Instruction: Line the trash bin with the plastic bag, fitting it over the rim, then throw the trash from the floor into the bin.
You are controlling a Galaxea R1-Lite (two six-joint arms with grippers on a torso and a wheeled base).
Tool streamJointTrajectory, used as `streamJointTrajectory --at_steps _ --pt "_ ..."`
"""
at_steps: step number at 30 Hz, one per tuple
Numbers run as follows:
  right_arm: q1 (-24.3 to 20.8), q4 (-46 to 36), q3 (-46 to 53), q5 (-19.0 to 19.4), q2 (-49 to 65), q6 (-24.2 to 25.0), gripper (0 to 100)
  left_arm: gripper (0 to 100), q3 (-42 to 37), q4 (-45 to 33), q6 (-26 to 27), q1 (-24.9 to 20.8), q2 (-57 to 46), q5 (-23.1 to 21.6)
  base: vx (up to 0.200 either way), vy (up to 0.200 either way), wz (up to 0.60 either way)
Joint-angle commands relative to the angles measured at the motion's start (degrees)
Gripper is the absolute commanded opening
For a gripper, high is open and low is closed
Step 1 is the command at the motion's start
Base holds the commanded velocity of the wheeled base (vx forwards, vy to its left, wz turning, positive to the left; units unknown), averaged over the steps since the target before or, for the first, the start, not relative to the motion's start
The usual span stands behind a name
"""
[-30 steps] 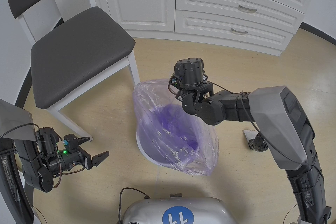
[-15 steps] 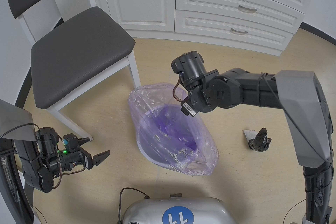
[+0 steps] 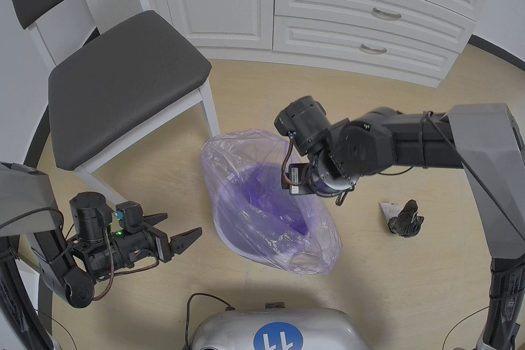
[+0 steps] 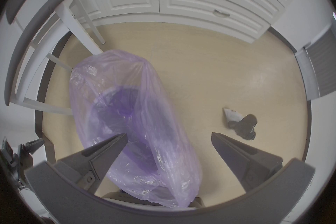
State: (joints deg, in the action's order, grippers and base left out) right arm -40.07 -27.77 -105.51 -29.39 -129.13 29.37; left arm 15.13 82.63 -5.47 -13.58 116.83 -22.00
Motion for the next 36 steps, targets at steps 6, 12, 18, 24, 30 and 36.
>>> streamJointTrajectory --at_steps 6,12,18,24,30,36 --pt "-0.8 42.1 39.24 0.3 7.41 -6.6 100 100 23.02 -34.2 -8.76 -18.59 -7.67 21.04 0.0 0.0 0.0" --pt "0.34 52.38 44.78 0.56 6.79 -9.94 100 100 27.67 -39.74 -13.69 -20.52 -8.99 23.59 0.0 0.0 0.0" --pt "0.61 53.17 45.04 0.39 4.95 -10.12 0 100 28.82 -40.53 -13.77 -20.52 -7.85 23.67 0.0 0.0 0.0" --pt "0.61 53.17 44.43 0.48 4.86 -9.94 0 100 33.3 -44.31 -13.69 -20.52 -4.51 25.52 0.0 0.0 0.0" --pt "0.78 54.05 44.07 0.56 4.95 -10.12 0 100 38.66 -50.72 -13.42 -20.52 -0.2 29.47 0.0 0.0 0.0" --pt "0.78 55.98 44.34 0.39 4.86 -10.29 0 100 44.99 -58.02 -12.63 -20.7 4.1 33.69 0.0 0.0 0.0"
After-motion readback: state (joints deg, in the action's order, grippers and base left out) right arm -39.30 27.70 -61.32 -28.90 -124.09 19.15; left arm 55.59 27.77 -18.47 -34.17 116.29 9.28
